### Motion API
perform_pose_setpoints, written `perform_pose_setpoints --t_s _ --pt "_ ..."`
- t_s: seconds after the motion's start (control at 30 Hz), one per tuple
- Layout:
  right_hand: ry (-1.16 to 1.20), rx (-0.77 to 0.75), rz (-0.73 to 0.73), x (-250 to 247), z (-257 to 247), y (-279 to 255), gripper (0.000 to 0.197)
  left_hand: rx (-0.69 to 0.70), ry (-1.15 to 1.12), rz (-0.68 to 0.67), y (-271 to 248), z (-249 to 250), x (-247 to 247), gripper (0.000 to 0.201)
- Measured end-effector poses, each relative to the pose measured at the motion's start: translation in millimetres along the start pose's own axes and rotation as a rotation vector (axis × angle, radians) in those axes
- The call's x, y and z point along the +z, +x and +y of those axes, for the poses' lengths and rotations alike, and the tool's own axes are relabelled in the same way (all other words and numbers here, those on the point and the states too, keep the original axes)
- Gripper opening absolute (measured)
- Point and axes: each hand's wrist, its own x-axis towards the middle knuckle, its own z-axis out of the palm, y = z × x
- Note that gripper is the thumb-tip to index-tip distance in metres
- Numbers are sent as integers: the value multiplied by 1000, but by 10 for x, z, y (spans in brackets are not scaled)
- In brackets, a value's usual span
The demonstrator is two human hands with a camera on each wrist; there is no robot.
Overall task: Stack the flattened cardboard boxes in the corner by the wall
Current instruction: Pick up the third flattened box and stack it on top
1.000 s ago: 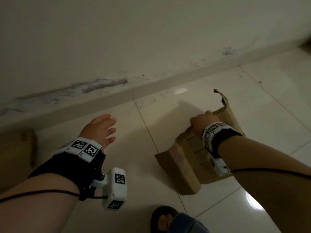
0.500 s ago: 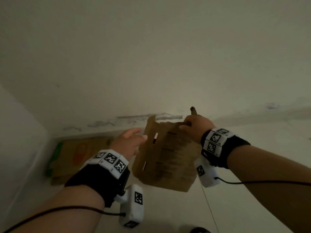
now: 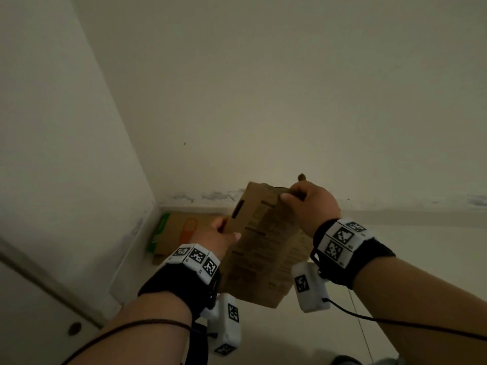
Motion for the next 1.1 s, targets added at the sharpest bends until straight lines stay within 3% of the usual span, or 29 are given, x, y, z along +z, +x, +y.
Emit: perform_pose_setpoints --t_s 0.17,0.37,0.47,0.63,0.77,0.87,0.9,1.03,1.1 --pt "126 2 -10 31 60 1 23 -23 72 94 124 -89 13 54" --pt "87 116 46 30 317 104 64 -66 -78 190 264 -72 -36 40" --pt "109 237 -52 38 418 119 76 -44 -215 203 320 -58 -74 37" --pt "190 329 -274 110 499 162 89 7 -456 243 521 -160 -76 9" --pt "363 331 -328 157 506 171 84 -21 -583 146 563 -160 -67 18" --pt "505 344 -345 152 549 197 95 -27 -613 108 534 -128 -56 19" --pt "542 338 -359 149 562 202 94 -26 -630 98 528 -122 -47 20" --pt "727 338 -442 116 470 145 44 -19 -667 76 508 -117 -14 24" --pt "791 339 -463 131 465 145 33 -12 -657 91 500 -127 -7 27"
